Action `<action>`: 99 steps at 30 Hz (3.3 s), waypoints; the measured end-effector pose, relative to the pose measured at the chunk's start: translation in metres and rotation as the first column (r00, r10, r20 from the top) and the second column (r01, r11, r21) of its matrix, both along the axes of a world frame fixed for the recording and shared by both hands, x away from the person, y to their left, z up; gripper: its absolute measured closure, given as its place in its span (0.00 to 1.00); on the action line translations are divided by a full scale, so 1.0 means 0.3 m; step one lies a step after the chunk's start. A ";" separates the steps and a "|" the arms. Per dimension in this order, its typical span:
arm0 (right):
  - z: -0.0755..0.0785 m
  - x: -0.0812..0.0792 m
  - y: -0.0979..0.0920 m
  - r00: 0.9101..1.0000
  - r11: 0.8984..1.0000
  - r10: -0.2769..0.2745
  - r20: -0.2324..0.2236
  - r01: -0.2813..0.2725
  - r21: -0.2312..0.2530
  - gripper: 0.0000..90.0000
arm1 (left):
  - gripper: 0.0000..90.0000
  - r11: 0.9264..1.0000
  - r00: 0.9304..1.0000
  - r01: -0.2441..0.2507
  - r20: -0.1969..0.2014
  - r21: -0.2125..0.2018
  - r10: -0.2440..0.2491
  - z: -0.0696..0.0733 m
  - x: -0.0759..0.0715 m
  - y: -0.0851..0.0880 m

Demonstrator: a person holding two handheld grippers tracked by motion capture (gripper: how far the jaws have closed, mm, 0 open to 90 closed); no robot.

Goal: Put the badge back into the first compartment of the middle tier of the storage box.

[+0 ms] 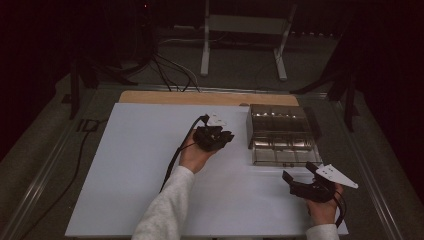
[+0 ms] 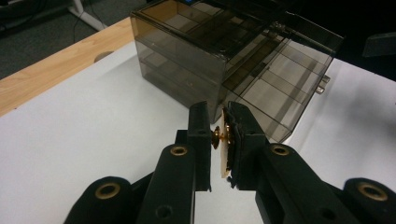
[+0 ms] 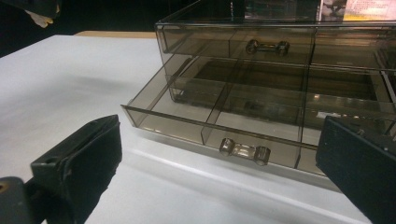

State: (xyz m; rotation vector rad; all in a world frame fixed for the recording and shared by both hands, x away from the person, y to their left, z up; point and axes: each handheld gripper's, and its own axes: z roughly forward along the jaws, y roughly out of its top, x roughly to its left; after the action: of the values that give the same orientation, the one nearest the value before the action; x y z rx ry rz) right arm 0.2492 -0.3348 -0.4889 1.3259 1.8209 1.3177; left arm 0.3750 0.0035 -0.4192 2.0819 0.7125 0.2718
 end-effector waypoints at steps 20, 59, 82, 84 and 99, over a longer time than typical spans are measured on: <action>-0.002 0.001 0.001 1.000 1.000 0.001 -0.003 -0.001 0.003 0.01 | 0.91 0.999 0.999 0.040 -0.013 -0.002 -0.040 -0.013 0.035 -0.108; -0.002 0.003 0.005 1.000 1.000 0.006 0.000 -0.006 -0.001 0.01 | 0.91 0.995 0.993 0.099 -0.062 -0.017 -0.100 -0.070 0.023 -0.269; -0.003 0.004 0.004 1.000 1.000 0.006 0.000 -0.006 0.001 0.01 | 0.91 0.993 0.989 0.122 -0.088 -0.007 -0.122 -0.093 0.025 -0.324; -0.002 0.004 0.004 1.000 1.000 0.004 0.000 -0.004 0.001 0.01 | 0.91 0.992 0.988 0.125 -0.093 0.000 -0.124 -0.098 0.025 -0.331; -0.001 0.004 0.001 1.000 1.000 -0.001 0.001 0.001 0.000 0.01 | 0.90 0.989 0.984 0.142 -0.116 0.037 -0.136 -0.129 0.016 -0.359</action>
State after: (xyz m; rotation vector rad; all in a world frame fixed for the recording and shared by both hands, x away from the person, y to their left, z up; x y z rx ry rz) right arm 0.2502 -0.3344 -0.4892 1.3252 1.8193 1.3183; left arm 0.3798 -0.1041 -0.4580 2.1925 0.6290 0.0929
